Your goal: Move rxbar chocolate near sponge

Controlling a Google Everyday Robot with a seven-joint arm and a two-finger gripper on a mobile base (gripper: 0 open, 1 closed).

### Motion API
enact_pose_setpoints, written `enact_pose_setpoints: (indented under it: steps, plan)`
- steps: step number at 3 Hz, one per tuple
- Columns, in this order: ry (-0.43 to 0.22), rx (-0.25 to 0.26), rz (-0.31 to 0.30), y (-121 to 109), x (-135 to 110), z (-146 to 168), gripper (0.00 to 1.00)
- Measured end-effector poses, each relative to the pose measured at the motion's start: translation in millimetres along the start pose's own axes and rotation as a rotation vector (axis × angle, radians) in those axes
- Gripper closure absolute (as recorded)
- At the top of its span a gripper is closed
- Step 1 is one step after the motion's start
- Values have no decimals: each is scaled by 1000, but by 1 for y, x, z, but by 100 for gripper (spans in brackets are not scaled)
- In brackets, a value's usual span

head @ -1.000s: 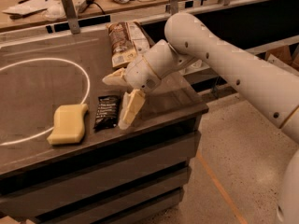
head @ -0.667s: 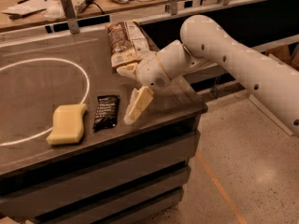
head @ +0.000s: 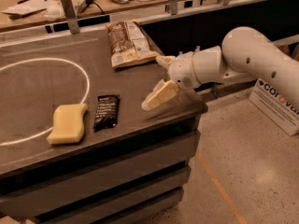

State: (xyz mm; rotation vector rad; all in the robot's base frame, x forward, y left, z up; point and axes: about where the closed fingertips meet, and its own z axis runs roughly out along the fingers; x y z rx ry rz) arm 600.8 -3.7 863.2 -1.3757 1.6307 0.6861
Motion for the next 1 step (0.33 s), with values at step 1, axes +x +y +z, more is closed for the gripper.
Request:
enact_pose_setpoints:
  steps: [1]
  plan:
    - [-20,74,4,-19,-4,2,0]
